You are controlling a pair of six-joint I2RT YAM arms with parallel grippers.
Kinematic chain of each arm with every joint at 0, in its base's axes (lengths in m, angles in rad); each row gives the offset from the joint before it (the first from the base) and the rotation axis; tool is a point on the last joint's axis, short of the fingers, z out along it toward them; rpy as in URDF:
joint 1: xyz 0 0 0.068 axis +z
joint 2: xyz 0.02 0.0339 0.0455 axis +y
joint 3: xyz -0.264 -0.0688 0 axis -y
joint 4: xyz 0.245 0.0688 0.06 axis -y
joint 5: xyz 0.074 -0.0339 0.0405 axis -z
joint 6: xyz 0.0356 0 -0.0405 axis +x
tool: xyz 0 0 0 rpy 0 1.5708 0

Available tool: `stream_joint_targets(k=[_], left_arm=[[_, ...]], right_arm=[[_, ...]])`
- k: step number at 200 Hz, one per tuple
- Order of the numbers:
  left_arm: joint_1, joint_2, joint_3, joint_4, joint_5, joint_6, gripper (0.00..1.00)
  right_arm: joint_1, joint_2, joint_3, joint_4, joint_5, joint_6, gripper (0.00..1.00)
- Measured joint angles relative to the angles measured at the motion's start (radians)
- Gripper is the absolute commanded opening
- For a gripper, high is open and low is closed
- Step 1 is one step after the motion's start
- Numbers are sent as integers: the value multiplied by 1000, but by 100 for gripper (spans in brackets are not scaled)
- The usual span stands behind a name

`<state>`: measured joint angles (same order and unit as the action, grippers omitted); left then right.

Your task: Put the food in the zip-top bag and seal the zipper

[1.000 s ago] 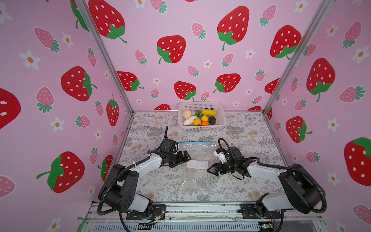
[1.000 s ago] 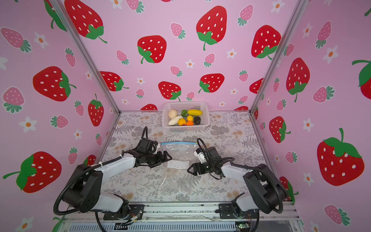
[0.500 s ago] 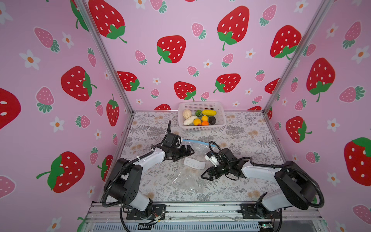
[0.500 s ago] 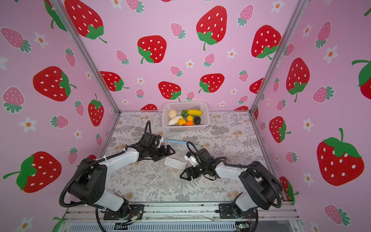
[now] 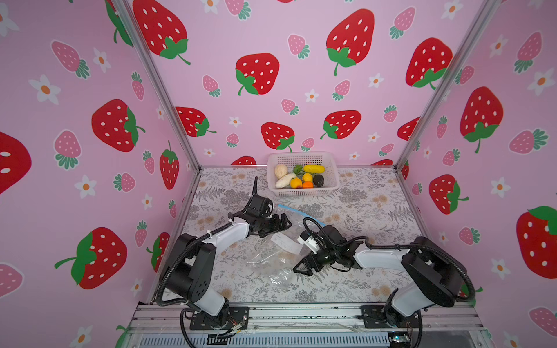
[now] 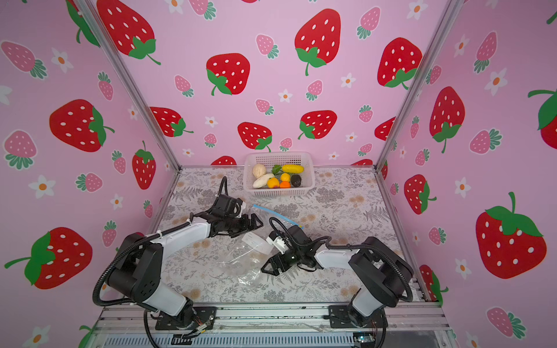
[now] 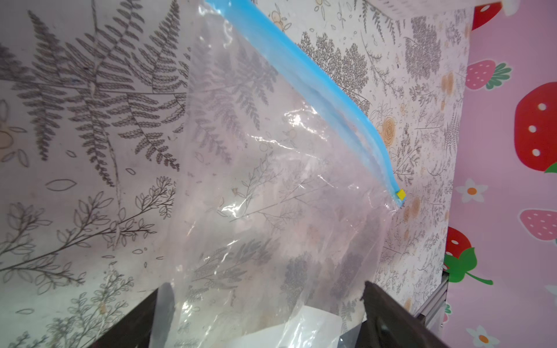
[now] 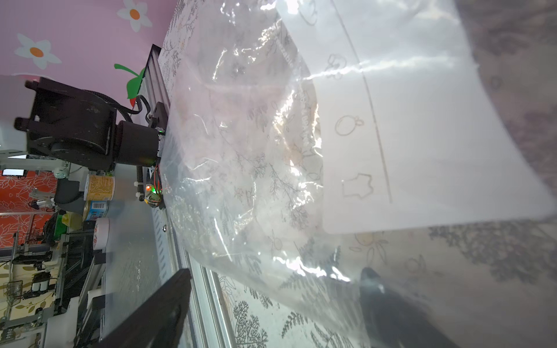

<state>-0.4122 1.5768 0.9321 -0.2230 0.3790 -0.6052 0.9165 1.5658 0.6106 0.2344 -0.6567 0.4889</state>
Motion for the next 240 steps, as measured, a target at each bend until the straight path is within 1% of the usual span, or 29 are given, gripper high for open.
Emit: stream_joint_targets(k=[22,34,60,73,94,111,133,151,168,198,240], left_arm=[[1,-42,-7,-38,-27,16,99],[1,-94,-24,-65,-58,33,99],[15,-230,-74,-130,-130,57,99],[23,-274,-88,-167,-159,59,99],[31,-332,-104,-236,-204,54,99],[32,-386,-115,-301,-215,44,99],[32,-460,-134,-381,-210,21,99],[32,-512,-161,-428,-202,-3,99],[33,-533,-188,-468,-184,-28,99],[33,-529,-201,-521,-148,-64,99],[34,-542,-231,-538,-95,-113,99]], right_arm=[[-8,-21,-4,-6,26,11,91],[-19,-59,-9,-36,44,10,91],[-79,-158,-1,-143,100,-15,91],[-115,-184,31,-212,130,-45,91],[-176,-180,122,-291,169,-103,89],[-254,-150,199,-306,185,-150,86],[-347,-69,283,-296,197,-193,85],[-394,14,340,-289,204,-229,85],[-412,86,391,-279,200,-257,85],[-428,179,446,-263,193,-299,87],[-441,227,450,-248,161,-324,89]])
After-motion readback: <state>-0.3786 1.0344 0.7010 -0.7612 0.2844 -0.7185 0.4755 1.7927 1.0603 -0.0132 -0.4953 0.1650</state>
